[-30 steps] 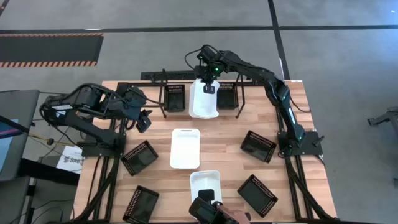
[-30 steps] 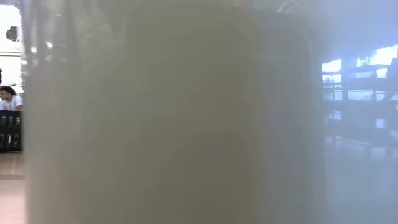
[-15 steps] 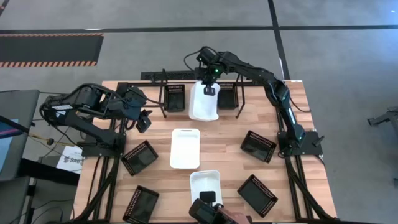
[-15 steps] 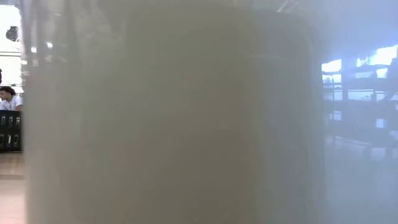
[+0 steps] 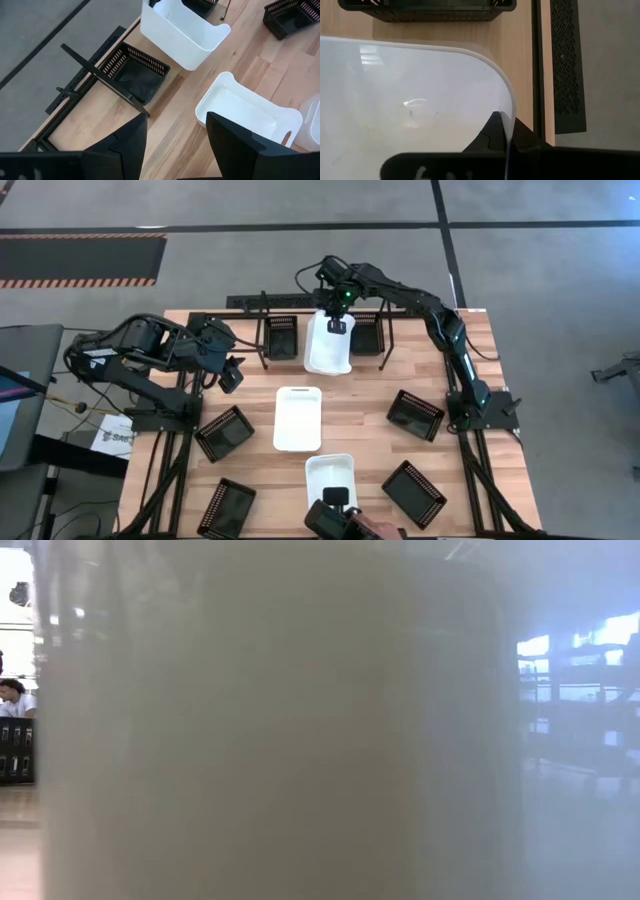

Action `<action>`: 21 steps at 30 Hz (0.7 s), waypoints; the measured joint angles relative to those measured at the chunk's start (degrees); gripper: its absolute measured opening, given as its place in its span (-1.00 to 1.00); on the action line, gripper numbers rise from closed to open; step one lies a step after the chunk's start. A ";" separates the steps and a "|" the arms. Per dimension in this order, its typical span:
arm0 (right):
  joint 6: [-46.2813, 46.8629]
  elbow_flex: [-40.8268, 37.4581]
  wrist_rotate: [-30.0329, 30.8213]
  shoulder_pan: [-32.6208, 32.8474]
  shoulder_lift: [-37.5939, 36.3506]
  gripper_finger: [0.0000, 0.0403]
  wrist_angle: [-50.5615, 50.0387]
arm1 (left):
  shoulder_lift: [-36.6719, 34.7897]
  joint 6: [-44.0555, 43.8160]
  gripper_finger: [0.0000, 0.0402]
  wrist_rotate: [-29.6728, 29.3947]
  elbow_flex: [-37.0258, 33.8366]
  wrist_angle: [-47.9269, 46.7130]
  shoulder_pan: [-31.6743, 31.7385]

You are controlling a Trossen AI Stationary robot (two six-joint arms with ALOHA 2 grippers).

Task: Stack baskets on shelf by color
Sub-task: Put the right white bin on the shelf

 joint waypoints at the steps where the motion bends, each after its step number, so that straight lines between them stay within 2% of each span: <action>1: -0.01 0.00 0.01 -0.02 0.00 -0.99 0.00 | 0.00 0.00 -0.04 0.00 0.00 0.02 0.00; 12: -0.67 -0.04 1.01 0.05 0.00 -0.77 1.46 | 0.00 0.00 -0.04 0.02 0.00 0.01 -0.01; 21: -0.68 -0.04 1.82 0.10 0.00 -0.73 2.55 | 0.00 -0.04 -0.04 0.02 0.00 0.01 -0.02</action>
